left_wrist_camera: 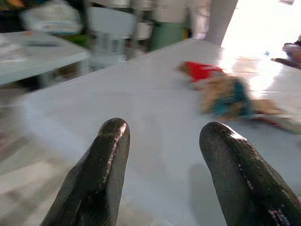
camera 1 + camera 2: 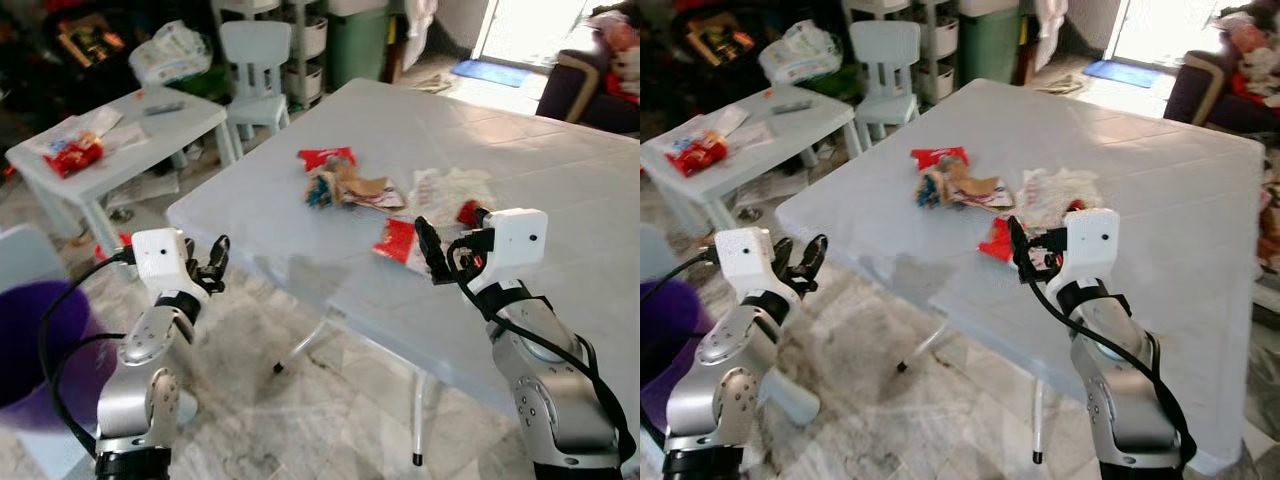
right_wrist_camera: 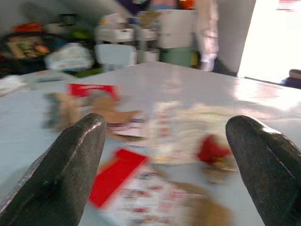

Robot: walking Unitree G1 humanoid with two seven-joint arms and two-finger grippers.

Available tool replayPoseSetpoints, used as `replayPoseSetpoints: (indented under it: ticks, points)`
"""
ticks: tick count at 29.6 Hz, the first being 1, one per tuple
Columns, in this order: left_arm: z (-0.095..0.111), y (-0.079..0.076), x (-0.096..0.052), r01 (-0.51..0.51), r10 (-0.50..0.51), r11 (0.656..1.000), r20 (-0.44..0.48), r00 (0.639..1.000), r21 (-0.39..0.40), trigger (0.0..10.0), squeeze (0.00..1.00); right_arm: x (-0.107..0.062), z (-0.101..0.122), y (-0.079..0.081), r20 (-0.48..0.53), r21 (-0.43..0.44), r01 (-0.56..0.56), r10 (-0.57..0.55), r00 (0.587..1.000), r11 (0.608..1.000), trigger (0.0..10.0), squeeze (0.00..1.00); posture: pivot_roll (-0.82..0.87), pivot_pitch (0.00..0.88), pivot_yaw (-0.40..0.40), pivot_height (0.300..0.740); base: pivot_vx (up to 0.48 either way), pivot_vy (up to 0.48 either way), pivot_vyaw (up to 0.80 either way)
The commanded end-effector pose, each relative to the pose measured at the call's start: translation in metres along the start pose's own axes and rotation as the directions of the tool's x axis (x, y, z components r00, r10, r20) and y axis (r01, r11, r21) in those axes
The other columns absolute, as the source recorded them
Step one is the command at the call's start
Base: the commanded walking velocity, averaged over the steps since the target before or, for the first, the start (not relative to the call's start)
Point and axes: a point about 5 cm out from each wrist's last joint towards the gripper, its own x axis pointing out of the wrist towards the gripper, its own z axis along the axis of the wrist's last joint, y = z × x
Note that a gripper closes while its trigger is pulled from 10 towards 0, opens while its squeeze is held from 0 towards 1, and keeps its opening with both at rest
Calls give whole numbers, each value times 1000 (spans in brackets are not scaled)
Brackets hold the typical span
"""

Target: Picking trash to rubbish bin

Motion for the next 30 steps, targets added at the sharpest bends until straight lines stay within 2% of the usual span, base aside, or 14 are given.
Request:
replayPoseSetpoints:
  ticks: [1,8,30]
  points:
    - [0,-5,2,29,-29,1000,-6,1000,-3,10000,0,1,2,-1,7,-5,2,-2,1000,1000,10000,0,21,38,6,740,379,0,-800]
    - [-1,-5,1,32,-32,999,-8,999,-4,10000,0,0,2,-1,6,-2,3,-3,1000,1000,10000,0,22,42,7,740,384,0,-741]
    - [-4,-4,5,32,-32,999,-39,999,10,10000,0,0,2,0,7,-2,-6,6,1000,1000,10000,0,22,43,-3,740,0,0,0]
